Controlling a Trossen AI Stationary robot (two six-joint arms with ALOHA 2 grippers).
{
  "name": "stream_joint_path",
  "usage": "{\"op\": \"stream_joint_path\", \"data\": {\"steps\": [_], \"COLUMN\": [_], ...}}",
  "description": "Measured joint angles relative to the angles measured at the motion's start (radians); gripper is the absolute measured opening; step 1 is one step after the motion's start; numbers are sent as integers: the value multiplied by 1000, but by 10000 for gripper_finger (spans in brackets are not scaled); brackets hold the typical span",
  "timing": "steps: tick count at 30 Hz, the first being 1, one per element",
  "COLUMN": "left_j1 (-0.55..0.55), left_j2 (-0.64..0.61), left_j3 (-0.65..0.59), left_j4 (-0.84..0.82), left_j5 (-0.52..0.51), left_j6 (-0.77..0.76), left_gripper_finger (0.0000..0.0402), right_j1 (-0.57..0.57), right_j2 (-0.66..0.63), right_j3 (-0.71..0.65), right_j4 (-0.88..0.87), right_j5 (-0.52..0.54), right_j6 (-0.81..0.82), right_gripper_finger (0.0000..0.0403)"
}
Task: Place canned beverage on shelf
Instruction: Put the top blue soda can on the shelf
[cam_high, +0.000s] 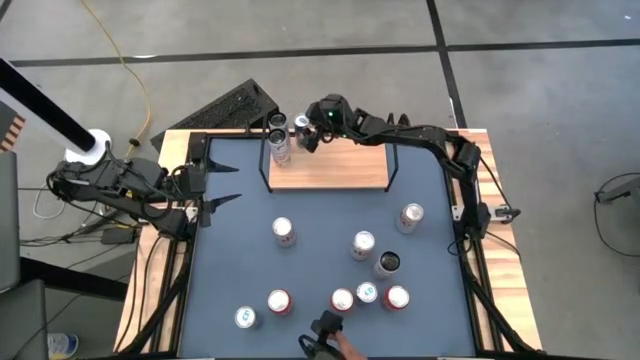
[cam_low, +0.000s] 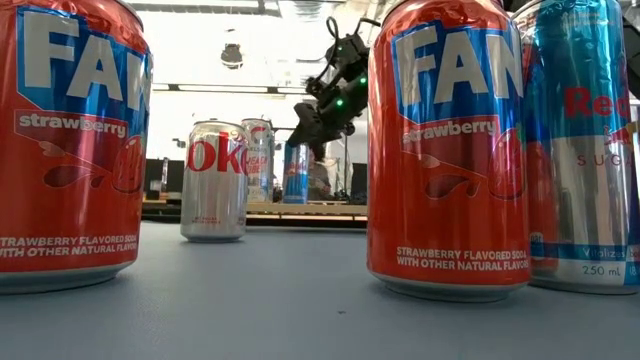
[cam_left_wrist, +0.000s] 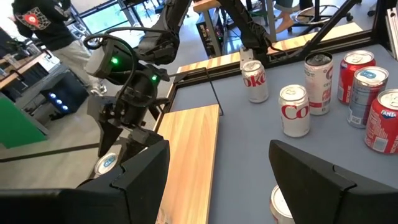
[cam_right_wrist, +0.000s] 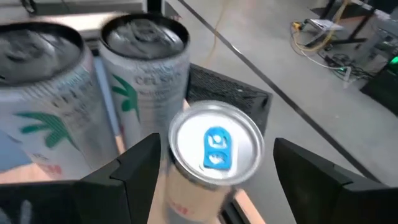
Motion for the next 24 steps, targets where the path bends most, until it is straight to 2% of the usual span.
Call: {"op": "stream_joint_path", "data": {"steps": [10,20,24], "left_j1": [0,0,0], "left_j2": [0,0,0], "left_j3": [0,0,0], "left_j4": [0,0,0], "left_j5": [0,0,0], "left_j6": [0,0,-1], "left_gripper_finger": [266,266,266], "right_j1": [-9,-8,-8], "right_j2": [0,0,-2], "right_j3": [0,0,1], "right_j4": [-20,-24,-51], "right_j5": [-22,-21,-21], "right_j6": [28,27,28], "right_gripper_finger": [275,182,163]}}
